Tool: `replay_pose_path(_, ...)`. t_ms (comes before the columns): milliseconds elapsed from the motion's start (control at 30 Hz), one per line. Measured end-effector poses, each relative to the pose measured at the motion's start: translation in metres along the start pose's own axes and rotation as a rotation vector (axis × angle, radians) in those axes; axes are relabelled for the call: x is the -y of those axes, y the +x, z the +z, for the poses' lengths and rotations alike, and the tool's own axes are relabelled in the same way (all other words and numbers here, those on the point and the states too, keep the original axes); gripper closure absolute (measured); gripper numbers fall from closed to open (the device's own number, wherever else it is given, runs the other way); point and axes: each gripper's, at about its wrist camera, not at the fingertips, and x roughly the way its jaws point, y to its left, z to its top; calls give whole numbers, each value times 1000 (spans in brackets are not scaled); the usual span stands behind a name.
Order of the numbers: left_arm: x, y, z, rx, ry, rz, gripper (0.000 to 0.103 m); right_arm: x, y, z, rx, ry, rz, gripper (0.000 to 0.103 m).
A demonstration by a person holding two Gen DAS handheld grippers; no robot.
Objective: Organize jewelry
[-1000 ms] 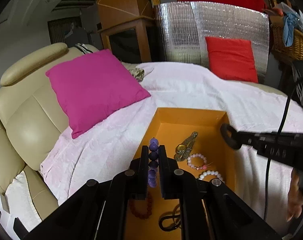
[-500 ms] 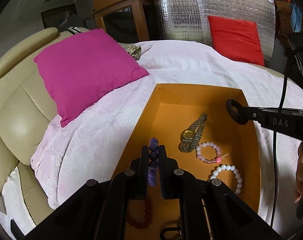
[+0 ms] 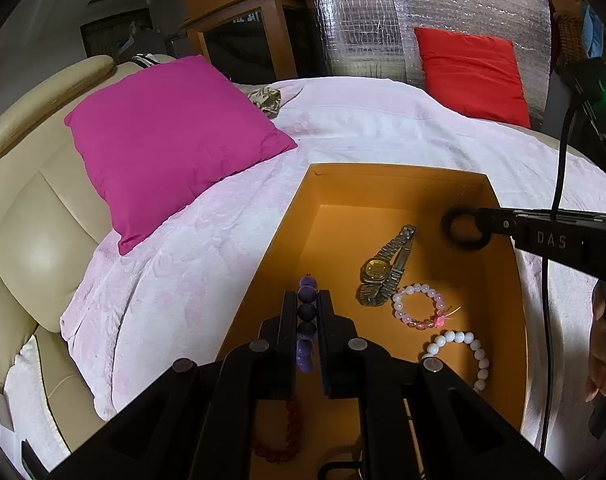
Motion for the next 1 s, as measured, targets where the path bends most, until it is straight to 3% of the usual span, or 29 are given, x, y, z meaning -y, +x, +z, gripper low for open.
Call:
replay_pose_path(200, 2, -6, 2, 17, 14, 5, 91, 3, -4, 4, 0, 28, 9, 86)
replay_pose_path(333, 6, -19, 4, 57, 31, 33, 45, 6, -14, 1, 10, 37, 18, 86)
replay_pose_path(367, 6, -25, 3, 75, 35, 44, 43, 7, -17, 0, 11, 41, 22, 86)
replay_pose_path(567, 8, -55, 2, 111, 47, 45, 34, 9, -50, -18, 28, 41, 45, 86)
replay_pose_path(700, 5, -78, -2, 120, 24, 39, 33, 10, -79, -35, 38, 47, 63, 86)
replay_pose_path(833, 5, -111, -9, 144, 6, 23, 22, 7, -110, -54, 53, 45, 80, 72)
replay_pose_path(1000, 7, -160, -21, 180, 7, 50, 21, -3, -159, -80, 98, 25, 96, 52)
